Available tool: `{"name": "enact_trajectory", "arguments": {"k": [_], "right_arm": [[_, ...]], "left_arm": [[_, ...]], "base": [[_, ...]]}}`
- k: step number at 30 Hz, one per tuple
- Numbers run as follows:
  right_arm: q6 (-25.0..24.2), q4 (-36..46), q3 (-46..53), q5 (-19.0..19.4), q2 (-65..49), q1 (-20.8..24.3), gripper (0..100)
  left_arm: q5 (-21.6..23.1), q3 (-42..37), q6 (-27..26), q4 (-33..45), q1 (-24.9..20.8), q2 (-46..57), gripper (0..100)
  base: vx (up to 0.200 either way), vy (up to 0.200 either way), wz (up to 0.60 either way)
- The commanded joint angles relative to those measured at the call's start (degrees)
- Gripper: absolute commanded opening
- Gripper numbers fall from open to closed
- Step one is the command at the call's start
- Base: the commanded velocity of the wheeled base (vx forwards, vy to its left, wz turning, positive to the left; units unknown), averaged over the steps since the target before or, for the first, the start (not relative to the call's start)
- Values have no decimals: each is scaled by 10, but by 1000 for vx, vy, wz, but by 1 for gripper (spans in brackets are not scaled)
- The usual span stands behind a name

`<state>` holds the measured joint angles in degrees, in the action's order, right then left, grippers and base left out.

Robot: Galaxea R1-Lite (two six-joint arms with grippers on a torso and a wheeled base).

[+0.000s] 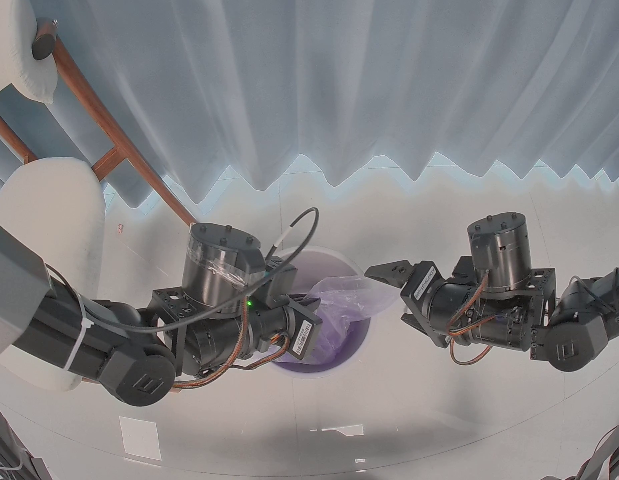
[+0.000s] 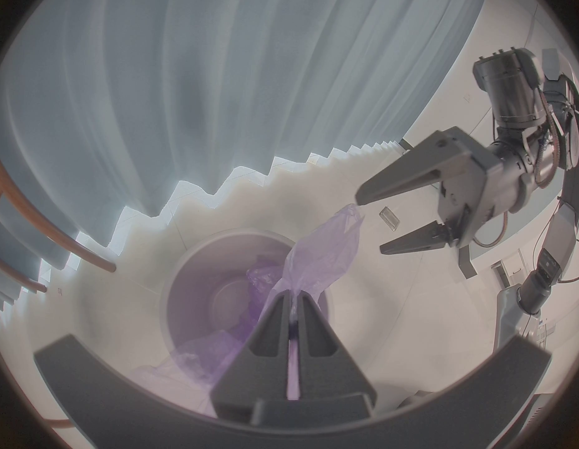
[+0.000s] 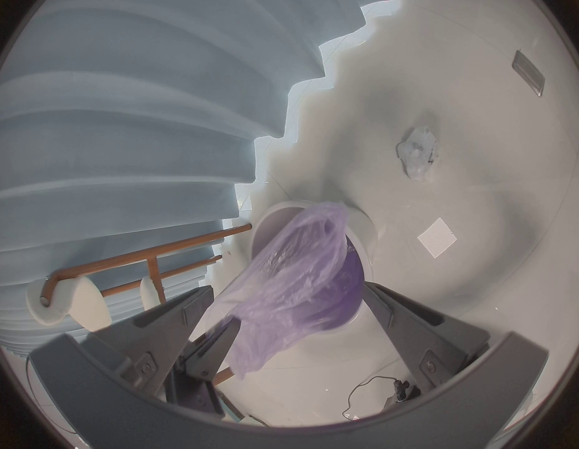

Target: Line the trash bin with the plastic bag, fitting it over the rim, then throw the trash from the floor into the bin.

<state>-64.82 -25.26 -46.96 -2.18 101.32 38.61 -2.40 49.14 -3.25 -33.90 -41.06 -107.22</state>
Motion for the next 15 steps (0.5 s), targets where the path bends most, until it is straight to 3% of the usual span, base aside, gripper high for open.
{"name": "enact_trajectory", "arguments": {"k": [1, 15], "right_arm": [[7, -1, -15, -1, 41, -10, 100], [29, -7, -35, -1, 91, -22, 100]], "left_arm": [[-1, -1, 0, 0, -3, 0, 0], [-1, -1, 9, 0, -2, 4, 0]], "base": [[0, 0, 0], [0, 0, 0]]}}
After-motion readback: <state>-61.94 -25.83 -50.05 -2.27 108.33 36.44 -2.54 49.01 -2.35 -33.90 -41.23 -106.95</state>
